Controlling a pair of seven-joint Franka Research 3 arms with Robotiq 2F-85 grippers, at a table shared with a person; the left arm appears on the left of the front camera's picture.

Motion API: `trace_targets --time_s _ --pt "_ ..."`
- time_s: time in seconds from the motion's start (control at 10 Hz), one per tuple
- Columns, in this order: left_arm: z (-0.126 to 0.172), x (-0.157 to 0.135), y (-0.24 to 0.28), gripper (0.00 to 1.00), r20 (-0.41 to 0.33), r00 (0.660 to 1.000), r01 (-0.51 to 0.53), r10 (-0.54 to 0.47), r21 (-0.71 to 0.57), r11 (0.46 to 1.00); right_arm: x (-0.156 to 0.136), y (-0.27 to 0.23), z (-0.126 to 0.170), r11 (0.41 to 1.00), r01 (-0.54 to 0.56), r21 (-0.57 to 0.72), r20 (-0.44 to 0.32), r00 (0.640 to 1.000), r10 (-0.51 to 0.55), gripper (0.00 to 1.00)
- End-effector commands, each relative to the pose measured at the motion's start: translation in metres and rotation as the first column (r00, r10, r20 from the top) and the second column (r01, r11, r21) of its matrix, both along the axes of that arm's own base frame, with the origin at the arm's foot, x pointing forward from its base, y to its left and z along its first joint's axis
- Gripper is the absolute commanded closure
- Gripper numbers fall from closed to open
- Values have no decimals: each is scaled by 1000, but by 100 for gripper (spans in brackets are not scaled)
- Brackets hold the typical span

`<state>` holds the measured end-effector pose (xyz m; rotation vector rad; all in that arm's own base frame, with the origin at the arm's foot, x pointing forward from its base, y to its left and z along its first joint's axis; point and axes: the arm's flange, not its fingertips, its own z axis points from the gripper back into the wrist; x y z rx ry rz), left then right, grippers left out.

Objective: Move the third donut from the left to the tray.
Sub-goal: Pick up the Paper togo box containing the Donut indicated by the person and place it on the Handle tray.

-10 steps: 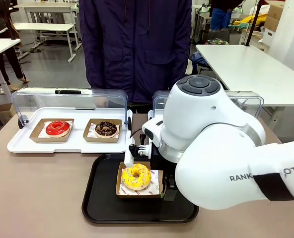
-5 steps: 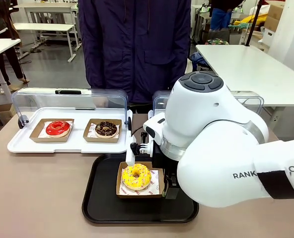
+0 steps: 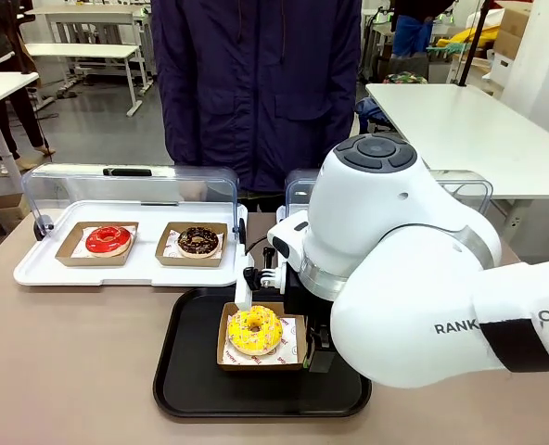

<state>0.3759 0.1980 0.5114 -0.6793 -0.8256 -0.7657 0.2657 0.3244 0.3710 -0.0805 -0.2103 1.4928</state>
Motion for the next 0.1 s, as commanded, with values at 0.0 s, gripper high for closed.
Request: trace_targets --time_s 0.0 --pt "2 -1 -1 0 14 1000 9 -9 -6 1000 -1 1 -1 1000 11 5 2 1000 -11 0"
